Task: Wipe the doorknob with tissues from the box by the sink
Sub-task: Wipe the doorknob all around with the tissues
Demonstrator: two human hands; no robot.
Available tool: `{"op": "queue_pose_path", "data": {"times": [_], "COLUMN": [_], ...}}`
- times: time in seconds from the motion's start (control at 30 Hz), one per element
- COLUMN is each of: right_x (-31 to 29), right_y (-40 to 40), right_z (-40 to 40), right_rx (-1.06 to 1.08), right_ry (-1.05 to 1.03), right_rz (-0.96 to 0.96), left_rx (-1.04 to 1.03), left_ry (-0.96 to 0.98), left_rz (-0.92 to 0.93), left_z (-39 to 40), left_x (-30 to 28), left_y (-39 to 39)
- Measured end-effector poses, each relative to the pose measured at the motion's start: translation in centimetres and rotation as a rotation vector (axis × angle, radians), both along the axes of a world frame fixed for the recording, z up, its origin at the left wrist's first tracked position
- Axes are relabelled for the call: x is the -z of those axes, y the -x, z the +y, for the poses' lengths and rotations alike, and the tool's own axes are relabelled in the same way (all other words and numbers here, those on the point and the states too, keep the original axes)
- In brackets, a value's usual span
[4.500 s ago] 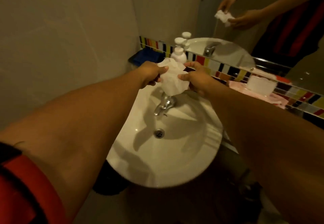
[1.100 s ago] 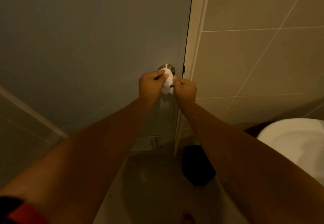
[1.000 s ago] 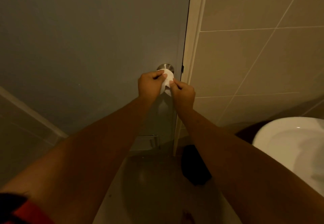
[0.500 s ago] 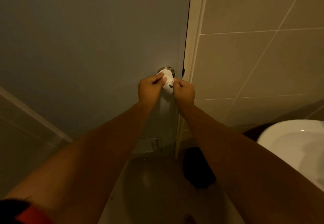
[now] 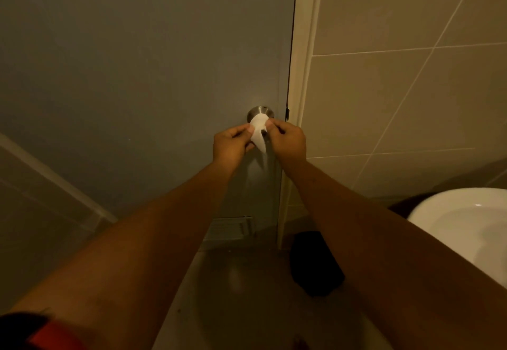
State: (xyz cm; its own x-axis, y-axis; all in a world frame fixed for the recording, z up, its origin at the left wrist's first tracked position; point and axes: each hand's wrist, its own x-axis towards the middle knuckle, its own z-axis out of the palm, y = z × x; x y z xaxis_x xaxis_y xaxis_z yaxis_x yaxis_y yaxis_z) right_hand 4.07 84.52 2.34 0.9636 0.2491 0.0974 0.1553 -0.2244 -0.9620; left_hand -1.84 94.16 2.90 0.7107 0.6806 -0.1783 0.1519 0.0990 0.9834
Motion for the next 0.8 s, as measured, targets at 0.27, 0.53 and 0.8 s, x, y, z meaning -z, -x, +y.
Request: {"op": "queue_pose_path", "data": {"times": [0.27, 0.53, 0.8], "right_x": [1.5, 0.5, 2.1], "right_y": [-0.3, -1.0, -1.2], "right_z": [-0.4, 0.0, 1.7], "right_rx": [-0.027, -0.024, -0.059], "right_ry": [-0.249, -0.585, -0.764], "right_rz": [0.449, 0.747, 0.871], "left_rx": [0.017, 0.163, 0.202], "left_ry": [-0.324, -0.691, -0.808], "left_rz": [0.039, 0.076, 0.194], "left_z": [-0.9, -0.3, 0.8], "left_x": [-0.8, -1.2, -1.4], "left_y": [-1.4, -2.4, -2.2]}}
